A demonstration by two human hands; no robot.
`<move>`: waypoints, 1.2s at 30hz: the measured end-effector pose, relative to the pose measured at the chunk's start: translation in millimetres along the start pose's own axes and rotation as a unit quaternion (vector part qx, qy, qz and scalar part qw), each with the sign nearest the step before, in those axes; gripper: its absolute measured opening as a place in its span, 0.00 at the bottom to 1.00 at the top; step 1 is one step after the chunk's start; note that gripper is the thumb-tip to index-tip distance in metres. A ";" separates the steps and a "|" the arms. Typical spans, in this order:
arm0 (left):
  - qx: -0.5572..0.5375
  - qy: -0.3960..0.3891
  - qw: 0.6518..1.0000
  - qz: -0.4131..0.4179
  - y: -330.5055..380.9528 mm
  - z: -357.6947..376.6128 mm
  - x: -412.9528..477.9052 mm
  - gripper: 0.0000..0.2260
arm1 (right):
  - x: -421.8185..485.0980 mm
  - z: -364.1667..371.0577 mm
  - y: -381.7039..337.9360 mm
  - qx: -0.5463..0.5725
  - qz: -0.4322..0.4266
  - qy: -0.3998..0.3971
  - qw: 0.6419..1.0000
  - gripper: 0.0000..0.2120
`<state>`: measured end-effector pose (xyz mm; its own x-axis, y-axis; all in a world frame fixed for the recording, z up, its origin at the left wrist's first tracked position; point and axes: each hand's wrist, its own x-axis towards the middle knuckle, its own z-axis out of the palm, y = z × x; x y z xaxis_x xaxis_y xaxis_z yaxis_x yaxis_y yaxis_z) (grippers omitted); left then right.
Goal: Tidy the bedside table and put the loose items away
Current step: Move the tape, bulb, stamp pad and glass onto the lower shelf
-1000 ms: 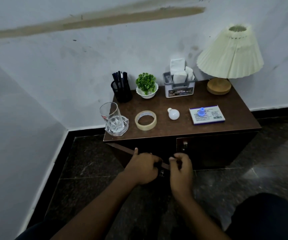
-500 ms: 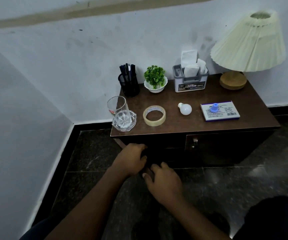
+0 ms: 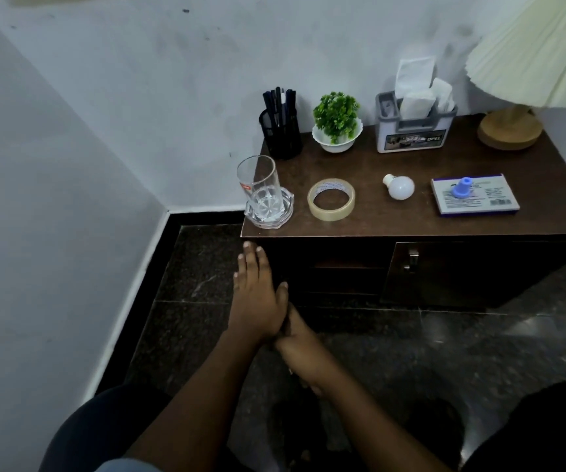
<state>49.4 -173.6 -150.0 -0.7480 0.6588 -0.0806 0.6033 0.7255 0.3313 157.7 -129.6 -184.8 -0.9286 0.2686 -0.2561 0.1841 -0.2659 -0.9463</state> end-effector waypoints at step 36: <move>-0.201 0.130 0.971 0.010 9.9 -22.0 20.1 0.13 | 19.9 -15.0 21.9 -0.105 0.018 0.297 0.949 0.36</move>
<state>34.3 -157.6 -127.7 -0.8139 0.5609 0.1515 0.4995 0.5424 0.6755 148.2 -116.2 -213.6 -0.5865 0.7535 -0.2969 0.3308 -0.1117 -0.9371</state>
